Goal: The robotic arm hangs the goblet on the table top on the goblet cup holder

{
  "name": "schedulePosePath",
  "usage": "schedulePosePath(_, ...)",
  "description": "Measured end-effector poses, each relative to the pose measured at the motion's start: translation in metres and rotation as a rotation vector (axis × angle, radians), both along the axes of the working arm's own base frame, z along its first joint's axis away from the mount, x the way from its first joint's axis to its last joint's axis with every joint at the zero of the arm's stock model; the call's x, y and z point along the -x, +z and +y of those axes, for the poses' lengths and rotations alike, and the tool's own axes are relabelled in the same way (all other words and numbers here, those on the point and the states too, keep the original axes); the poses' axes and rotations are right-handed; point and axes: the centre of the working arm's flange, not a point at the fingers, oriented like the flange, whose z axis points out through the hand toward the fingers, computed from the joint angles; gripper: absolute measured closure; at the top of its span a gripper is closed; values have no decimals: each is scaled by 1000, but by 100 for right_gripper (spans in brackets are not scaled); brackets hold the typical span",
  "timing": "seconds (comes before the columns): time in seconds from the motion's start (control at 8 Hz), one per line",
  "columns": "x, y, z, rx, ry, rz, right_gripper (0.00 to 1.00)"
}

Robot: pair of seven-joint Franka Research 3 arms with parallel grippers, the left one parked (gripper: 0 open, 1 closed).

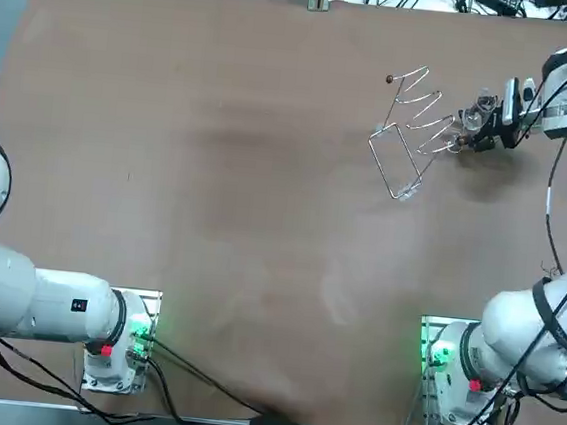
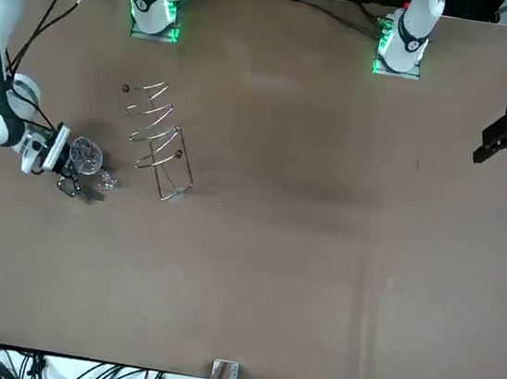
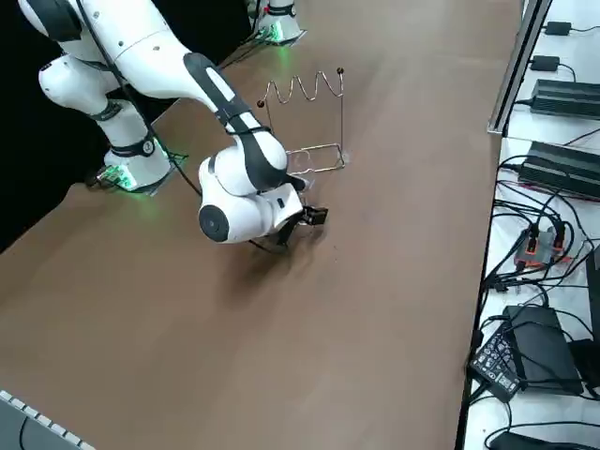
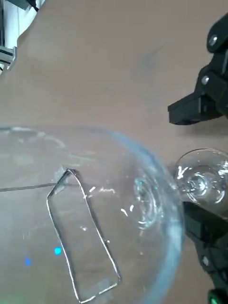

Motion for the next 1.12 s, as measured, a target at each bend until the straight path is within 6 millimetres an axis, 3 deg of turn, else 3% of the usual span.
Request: schedulePosePath(1.12,-1,-6,6,-2,3,-4,2)
